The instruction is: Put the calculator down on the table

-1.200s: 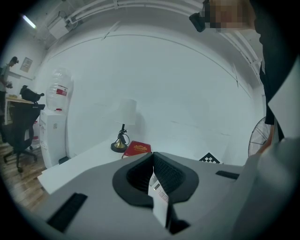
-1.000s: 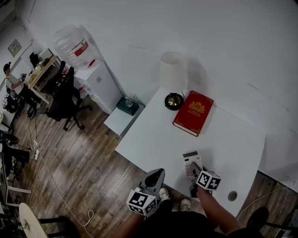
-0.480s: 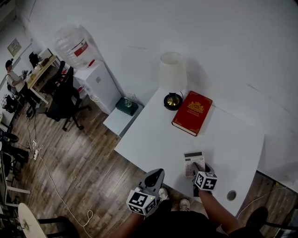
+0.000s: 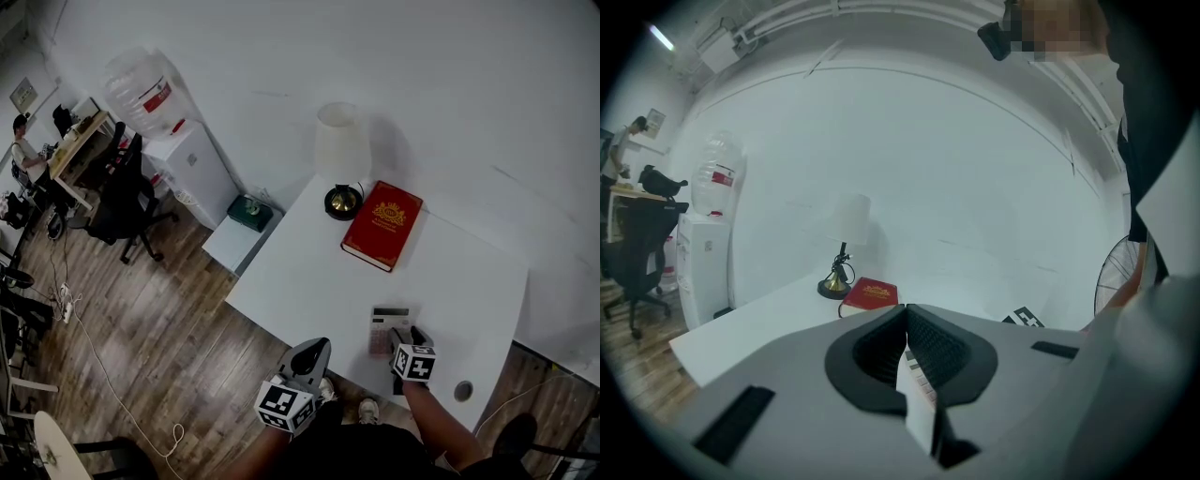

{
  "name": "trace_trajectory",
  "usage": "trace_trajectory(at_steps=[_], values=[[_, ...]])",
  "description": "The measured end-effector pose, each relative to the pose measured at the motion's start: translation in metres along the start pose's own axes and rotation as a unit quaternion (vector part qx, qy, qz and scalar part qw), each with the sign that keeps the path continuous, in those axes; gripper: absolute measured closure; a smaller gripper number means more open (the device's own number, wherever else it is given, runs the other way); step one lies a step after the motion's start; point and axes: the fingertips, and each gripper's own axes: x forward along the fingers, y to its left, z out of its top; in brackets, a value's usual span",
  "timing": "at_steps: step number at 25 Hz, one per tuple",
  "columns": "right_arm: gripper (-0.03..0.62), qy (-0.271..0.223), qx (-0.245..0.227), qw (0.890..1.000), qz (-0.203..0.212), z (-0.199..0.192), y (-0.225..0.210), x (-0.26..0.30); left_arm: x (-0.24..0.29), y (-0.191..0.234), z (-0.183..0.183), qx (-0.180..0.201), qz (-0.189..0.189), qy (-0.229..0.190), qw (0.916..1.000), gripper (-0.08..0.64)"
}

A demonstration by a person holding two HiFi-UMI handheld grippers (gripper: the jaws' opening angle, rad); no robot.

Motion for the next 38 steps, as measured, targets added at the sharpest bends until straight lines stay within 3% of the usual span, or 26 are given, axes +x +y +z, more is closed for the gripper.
trace_trajectory(at_steps=[4, 8, 16, 21, 30, 35, 38], values=[[0.324, -0.019, -0.008, 1.000, 0.000, 0.013, 0.001, -0.010, 0.000, -0.001, -0.001, 0.000, -0.003, 0.003, 1.0000, 0.540], [0.343, -0.045, -0.045, 0.998, 0.010, 0.034, 0.007, -0.023, 0.005, -0.001, 0.000, 0.005, -0.009, 0.006, 0.9999, 0.540], [0.391, -0.134, -0.116, 0.984, 0.035, 0.093, 0.037, -0.073, 0.014, 0.003, 0.016, 0.022, -0.010, -0.005, 0.9997, 0.540], [0.416, -0.186, -0.120, 0.973, 0.059, 0.122, 0.055, -0.107, 0.012, 0.001, 0.022, 0.039, -0.013, -0.004, 0.9991, 0.540], [0.470, -0.260, -0.137, 0.951, 0.096, 0.150, 0.084, -0.155, 0.011, -0.008, 0.032, 0.038, -0.010, -0.015, 0.9991, 0.540], [0.571, -0.295, -0.123, 0.942, 0.102, 0.163, 0.090, -0.179, 0.012, -0.005, 0.040, 0.072, -0.011, -0.026, 0.9970, 0.540], [0.574, -0.314, -0.134, 0.934, 0.103, 0.168, 0.095, -0.192, 0.013, -0.005, 0.051, 0.067, -0.004, -0.029, 0.9974, 0.540]])
